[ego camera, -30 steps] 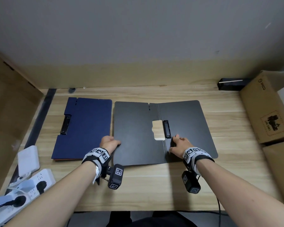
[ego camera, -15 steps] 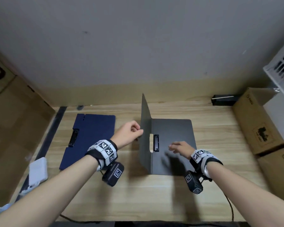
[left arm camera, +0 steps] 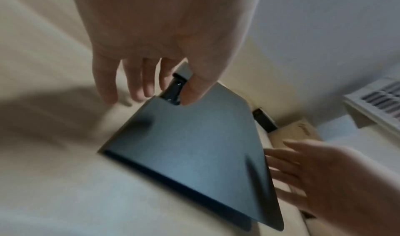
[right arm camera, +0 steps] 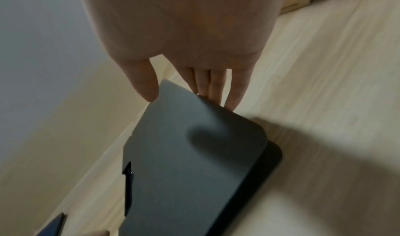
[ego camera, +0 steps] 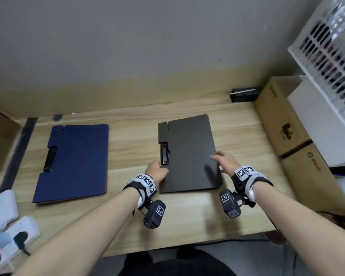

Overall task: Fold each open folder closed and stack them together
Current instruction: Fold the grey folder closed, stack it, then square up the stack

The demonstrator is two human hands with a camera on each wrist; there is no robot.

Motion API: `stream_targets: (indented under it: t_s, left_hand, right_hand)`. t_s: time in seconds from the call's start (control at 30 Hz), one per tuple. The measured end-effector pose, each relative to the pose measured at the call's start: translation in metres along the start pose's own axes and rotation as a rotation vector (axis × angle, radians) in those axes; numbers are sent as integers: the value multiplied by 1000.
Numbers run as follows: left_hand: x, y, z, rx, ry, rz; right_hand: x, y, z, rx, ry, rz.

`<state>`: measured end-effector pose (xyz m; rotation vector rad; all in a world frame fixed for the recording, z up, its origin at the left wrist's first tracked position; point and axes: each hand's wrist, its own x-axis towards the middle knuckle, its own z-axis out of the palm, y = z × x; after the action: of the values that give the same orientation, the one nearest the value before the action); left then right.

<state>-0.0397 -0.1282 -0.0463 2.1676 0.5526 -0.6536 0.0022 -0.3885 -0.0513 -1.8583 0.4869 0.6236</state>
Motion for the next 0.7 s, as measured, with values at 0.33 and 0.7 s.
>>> stream_targets:
  t_s: [0.33, 0.7]
  left_hand:
    - [5, -62, -9, -573, 10, -241]
    - [1, -124, -135, -774, 177, -189]
  right_hand:
    - [19, 28, 47, -93, -126, -55]
    - [22, -56, 153, -306, -120, -113]
